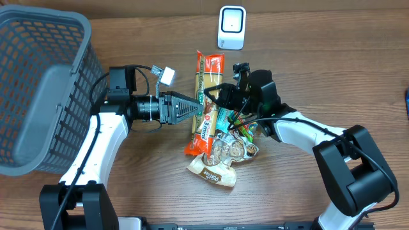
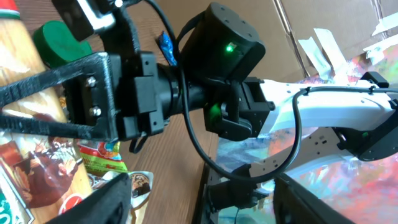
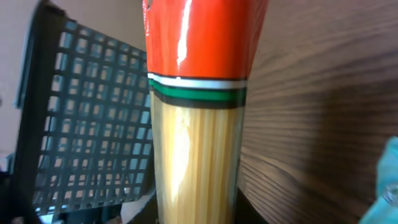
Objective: Scan the item barcode
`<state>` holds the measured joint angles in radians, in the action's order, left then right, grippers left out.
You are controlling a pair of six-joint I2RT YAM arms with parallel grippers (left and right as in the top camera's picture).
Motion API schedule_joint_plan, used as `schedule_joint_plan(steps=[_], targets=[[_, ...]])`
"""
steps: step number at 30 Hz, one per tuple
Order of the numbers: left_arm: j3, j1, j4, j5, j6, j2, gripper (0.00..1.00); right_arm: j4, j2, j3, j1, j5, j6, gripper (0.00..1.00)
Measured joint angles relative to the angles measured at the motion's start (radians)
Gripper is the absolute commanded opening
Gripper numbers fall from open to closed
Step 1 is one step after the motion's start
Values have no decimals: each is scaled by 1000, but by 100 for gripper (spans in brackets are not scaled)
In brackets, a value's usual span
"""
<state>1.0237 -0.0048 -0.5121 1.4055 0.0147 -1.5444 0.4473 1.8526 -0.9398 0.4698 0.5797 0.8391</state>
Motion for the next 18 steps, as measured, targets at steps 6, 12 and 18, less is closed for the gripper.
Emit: schedule_joint_plan(steps=[6, 12, 18], targets=[[2, 5, -65, -62, 1, 0, 72, 60, 0, 0, -4, 23, -6, 10], [4, 6, -218, -296, 48, 0, 88, 21, 0, -18, -18, 35, -23, 10], [4, -2, -241, -520, 68, 0, 92, -93, 0, -115, -37, 36, -70, 10]])
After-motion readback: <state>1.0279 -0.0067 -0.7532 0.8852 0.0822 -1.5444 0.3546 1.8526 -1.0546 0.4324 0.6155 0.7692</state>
